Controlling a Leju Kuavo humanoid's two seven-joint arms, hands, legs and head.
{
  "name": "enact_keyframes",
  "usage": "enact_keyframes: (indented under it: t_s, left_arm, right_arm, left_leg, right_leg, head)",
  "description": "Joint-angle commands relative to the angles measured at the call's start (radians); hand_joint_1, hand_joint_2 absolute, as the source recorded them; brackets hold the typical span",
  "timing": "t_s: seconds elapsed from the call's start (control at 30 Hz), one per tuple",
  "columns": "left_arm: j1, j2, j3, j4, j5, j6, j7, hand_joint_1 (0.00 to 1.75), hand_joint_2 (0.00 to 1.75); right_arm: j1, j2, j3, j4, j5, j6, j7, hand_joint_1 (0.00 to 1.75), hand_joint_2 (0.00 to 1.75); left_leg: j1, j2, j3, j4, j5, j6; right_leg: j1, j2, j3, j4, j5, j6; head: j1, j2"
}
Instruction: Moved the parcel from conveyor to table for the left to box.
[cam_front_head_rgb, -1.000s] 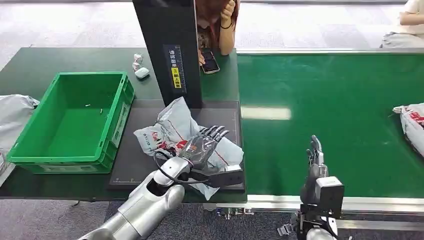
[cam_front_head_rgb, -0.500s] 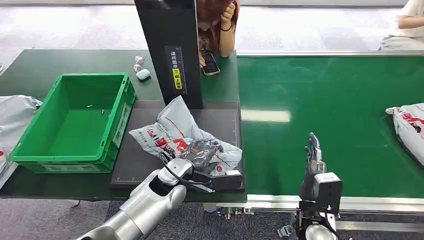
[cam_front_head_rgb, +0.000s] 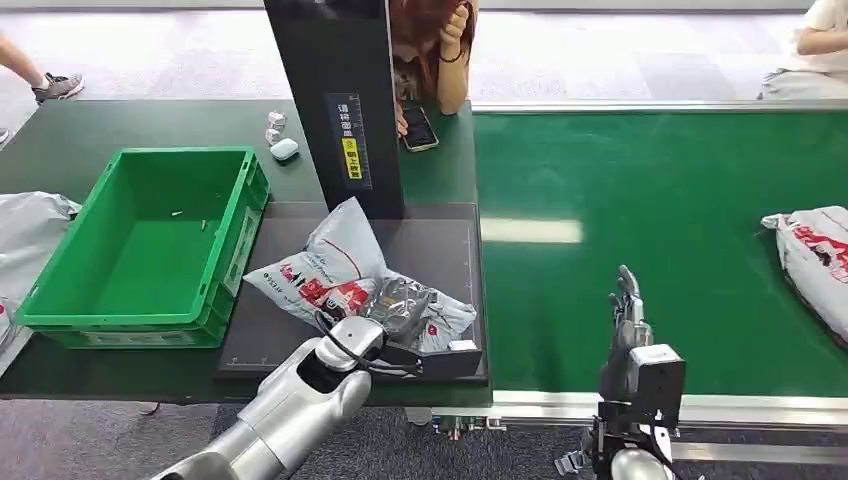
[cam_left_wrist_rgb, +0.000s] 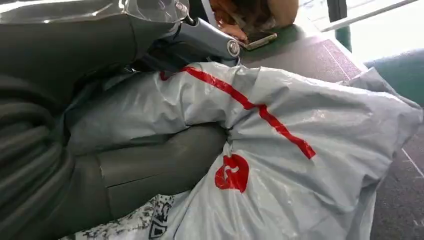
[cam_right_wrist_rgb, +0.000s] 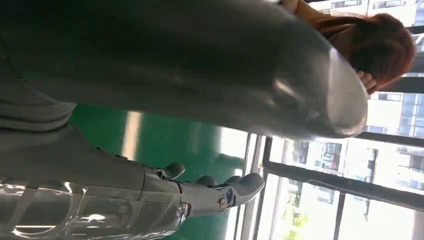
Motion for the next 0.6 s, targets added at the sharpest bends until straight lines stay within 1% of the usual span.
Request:
enact_keyframes:
  t_s: [0.03, 0.07, 0.17, 0.2, 0.27, 0.3, 0.37, 0.4, 0.6]
  left_arm:
    - [0.05, 0.05, 0.01, 0.081, -0.009, 0.023, -0.009, 1.75, 1.75]
    - [0.051, 0.053, 0.013, 0.075, -0.013, 0.042, -0.013, 1.75, 1.75]
    - [0.051, 0.06, 0.037, 0.044, -0.037, 0.155, -0.02, 1.75, 1.75]
    - [0.043, 0.06, 0.041, 0.043, -0.036, 0.151, -0.019, 1.75, 1.75]
    - [0.043, 0.06, 0.041, 0.043, -0.036, 0.151, -0.019, 1.75, 1.75]
    - [0.043, 0.06, 0.041, 0.043, -0.036, 0.151, -0.019, 1.75, 1.75]
    - [0.043, 0.06, 0.041, 0.043, -0.036, 0.151, -0.019, 1.75, 1.75]
    - [0.046, 0.058, 0.04, 0.043, -0.036, 0.151, -0.019, 1.75, 1.75]
    - [0.046, 0.058, 0.04, 0.043, -0.036, 0.151, -0.019, 1.75, 1.75]
  right_arm:
    - [0.002, 0.018, -0.017, 0.028, -0.009, -0.003, 0.003, 0.0, 0.0]
    - [0.005, 0.019, -0.019, 0.022, -0.011, -0.003, 0.003, 0.0, 0.0]
    - [0.017, 0.026, -0.031, 0.002, -0.016, -0.002, 0.001, 0.0, 0.0]
    - [0.019, 0.025, -0.032, -0.001, -0.017, -0.001, 0.001, 0.0, 0.0]
    - [0.019, 0.025, -0.032, -0.001, -0.017, -0.001, 0.001, 0.0, 0.0]
    - [0.019, 0.025, -0.032, -0.001, -0.017, -0.001, 0.001, 0.0, 0.0]
    - [0.019, 0.025, -0.032, -0.001, -0.017, -0.001, 0.001, 0.0, 0.0]
    - [0.019, 0.025, -0.032, -0.002, -0.017, -0.001, 0.001, 0.0, 0.0]
    - [0.019, 0.025, -0.032, -0.002, -0.017, -0.001, 0.001, 0.0, 0.0]
  left_leg:
    - [0.0, 0.004, 0.005, -0.003, 0.0, -0.001]
    - [0.0, 0.006, 0.007, -0.004, 0.0, -0.001]
    - [0.0, 0.003, 0.003, -0.002, 0.0, -0.001]
    - [0.0, 0.004, 0.005, -0.003, 0.0, -0.001]
    - [0.0, 0.003, 0.002, -0.001, 0.0, -0.001]
    - [0.0, 0.005, 0.004, -0.002, 0.0, -0.001]
    - [0.0, 0.003, 0.002, -0.001, 0.0, -0.001]
    - [0.001, 0.004, 0.004, -0.002, 0.0, -0.001]
    - [0.0, 0.004, 0.004, -0.002, -0.001, -0.001]
  right_leg:
    - [0.0, 0.003, 0.004, -0.003, 0.001, -0.001]
    - [0.001, 0.004, 0.005, -0.004, 0.001, -0.002]
    - [0.001, 0.002, 0.002, -0.002, 0.0, -0.001]
    - [0.001, 0.003, 0.004, -0.003, 0.001, -0.002]
    - [0.001, 0.002, 0.001, -0.001, 0.0, -0.001]
    - [0.002, 0.003, 0.003, -0.002, 0.001, -0.002]
    - [0.001, 0.002, 0.001, -0.001, 0.0, -0.001]
    - [0.002, 0.003, 0.003, -0.002, 0.001, -0.002]
    - [0.001, 0.003, 0.002, -0.002, 0.0, -0.002]
  head:
    - [0.0, 0.0]
    - [0.0, 0.0]
    - [0.0, 0.0]
    - [0.0, 0.0]
    - [0.0, 0.0]
    - [0.0, 0.0]
    - [0.0, 0.0]
    - [0.0, 0.0]
    - [0.0, 0.0]
